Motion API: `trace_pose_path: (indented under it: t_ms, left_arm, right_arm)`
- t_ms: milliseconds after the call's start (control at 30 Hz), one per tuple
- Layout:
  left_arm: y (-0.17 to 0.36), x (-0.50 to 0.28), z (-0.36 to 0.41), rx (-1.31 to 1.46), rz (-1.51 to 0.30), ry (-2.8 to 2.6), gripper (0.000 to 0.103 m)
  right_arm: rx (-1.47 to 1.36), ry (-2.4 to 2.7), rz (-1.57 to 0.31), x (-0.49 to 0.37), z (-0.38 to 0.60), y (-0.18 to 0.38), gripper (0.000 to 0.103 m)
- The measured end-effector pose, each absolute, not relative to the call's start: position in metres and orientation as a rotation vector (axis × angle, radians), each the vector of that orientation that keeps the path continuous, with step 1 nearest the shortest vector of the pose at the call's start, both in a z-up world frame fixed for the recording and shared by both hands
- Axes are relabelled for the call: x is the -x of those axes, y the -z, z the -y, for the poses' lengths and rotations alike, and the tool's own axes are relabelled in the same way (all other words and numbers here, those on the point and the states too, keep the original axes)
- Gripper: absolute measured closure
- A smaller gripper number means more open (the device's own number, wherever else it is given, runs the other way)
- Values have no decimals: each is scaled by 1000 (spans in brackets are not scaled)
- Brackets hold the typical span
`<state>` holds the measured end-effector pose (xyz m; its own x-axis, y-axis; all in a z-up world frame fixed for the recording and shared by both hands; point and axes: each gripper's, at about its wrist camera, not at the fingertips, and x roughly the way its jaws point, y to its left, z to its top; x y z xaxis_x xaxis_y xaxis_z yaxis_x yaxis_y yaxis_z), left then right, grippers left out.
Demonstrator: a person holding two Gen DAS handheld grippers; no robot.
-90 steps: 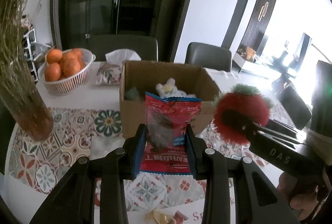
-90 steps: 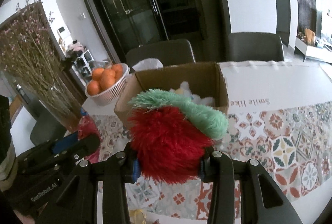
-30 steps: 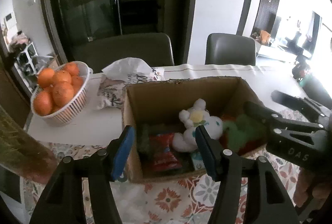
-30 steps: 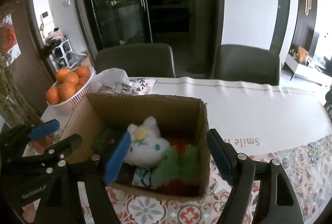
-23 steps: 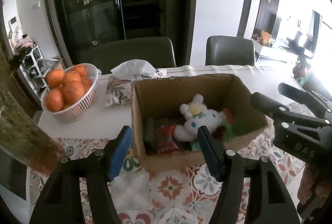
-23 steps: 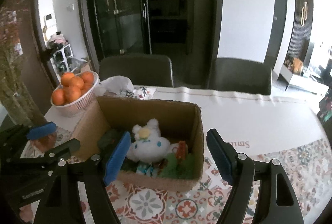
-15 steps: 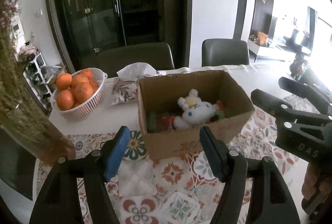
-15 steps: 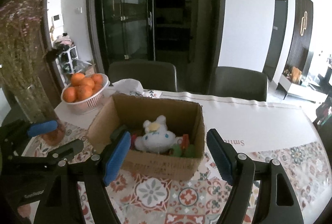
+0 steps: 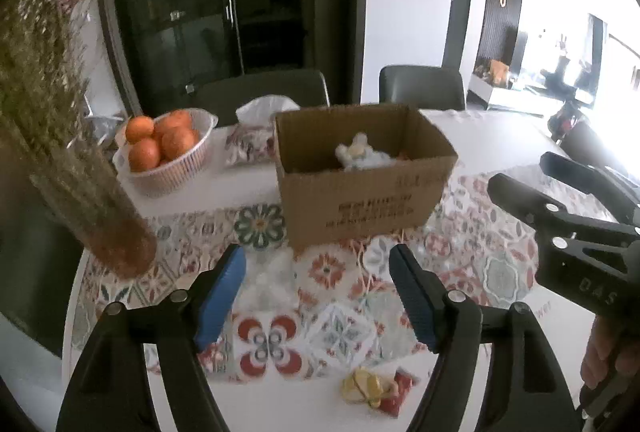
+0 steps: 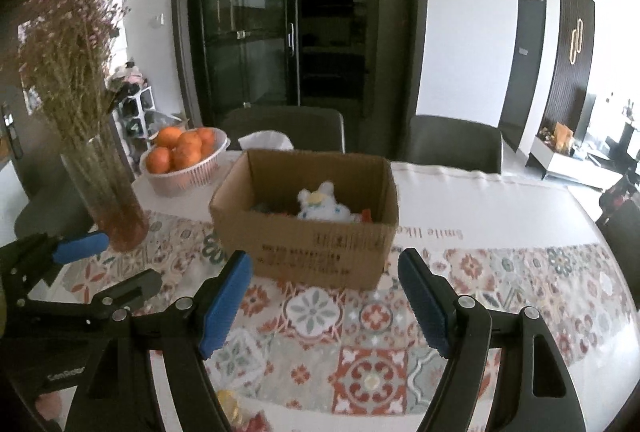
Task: Organize soft objects
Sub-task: 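Move both open tools back toward the yellow item and red packet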
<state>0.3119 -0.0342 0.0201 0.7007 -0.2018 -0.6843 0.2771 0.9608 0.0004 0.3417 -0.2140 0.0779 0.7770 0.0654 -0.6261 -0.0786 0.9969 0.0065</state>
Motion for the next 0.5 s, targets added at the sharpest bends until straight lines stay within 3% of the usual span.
trace_pose_path:
  t_ms: [500]
  left_arm:
    - [20,-258,9,-61,-880,252,29]
  right_arm:
    - [15,-90,-842,-291,195,-28,26]
